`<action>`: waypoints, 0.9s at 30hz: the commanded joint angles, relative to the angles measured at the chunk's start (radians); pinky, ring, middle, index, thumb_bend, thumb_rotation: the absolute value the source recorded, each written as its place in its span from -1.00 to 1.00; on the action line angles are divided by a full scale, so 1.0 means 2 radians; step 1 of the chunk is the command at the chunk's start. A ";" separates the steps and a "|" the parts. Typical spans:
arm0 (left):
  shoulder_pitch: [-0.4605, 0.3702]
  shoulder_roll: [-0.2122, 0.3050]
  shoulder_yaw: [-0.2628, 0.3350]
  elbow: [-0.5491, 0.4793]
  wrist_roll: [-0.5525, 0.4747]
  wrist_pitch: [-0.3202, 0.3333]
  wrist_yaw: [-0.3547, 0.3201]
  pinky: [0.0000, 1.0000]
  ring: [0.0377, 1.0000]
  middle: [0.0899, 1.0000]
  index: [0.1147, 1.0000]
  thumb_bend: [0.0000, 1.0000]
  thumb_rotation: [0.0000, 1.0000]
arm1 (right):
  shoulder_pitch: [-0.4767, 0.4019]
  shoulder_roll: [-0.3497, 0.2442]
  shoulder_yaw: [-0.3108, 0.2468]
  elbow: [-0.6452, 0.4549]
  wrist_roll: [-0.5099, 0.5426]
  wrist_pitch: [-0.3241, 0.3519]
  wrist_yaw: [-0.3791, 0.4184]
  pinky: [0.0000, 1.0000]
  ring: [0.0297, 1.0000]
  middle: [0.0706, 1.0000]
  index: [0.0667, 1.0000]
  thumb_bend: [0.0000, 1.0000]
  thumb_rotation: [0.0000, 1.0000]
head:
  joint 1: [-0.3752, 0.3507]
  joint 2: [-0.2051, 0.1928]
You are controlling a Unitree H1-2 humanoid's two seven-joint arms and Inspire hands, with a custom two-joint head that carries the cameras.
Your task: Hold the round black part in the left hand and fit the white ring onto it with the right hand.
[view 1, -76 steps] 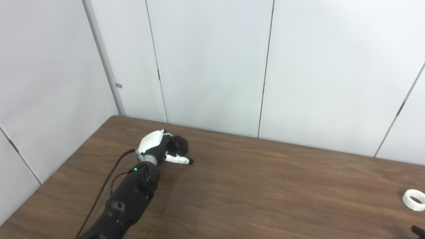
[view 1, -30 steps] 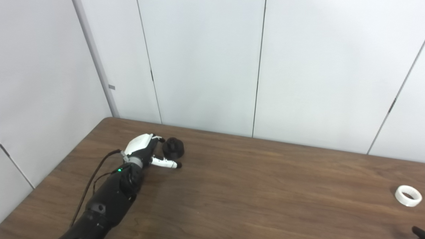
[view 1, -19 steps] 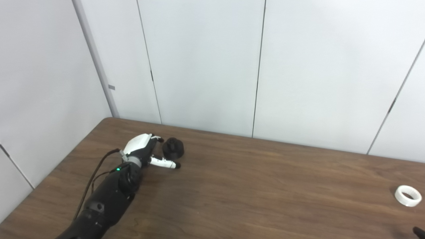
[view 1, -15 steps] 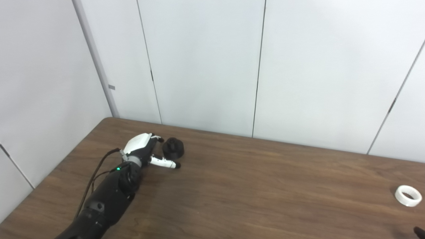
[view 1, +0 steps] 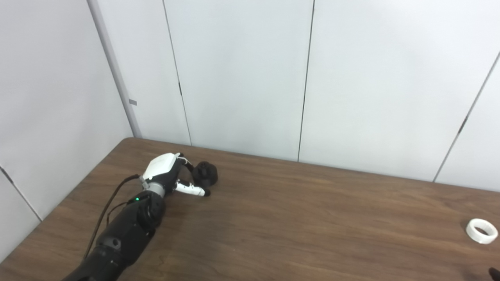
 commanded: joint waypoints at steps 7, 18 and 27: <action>-0.006 0.001 -0.012 0.017 0.001 0.011 -0.031 0.97 0.97 0.93 0.29 0.58 -0.91 | 0.009 -0.011 -0.005 -0.016 0.001 0.012 -0.001 1.00 1.00 1.00 0.94 0.84 -0.01 | -0.001 0.002; -0.019 -0.014 -0.016 0.041 -0.003 0.010 -0.031 1.00 1.00 0.99 0.39 0.79 -0.84 | 0.010 -0.011 -0.004 -0.019 0.012 0.017 0.004 1.00 1.00 1.00 0.96 0.81 -0.08 | -0.006 0.003; -0.030 -0.020 -0.022 0.055 -0.006 0.002 -0.036 1.00 1.00 1.00 0.55 0.95 -0.76 | 0.011 -0.011 -0.002 -0.021 0.012 0.019 0.004 1.00 1.00 1.00 0.97 0.85 -0.09 | -0.008 0.002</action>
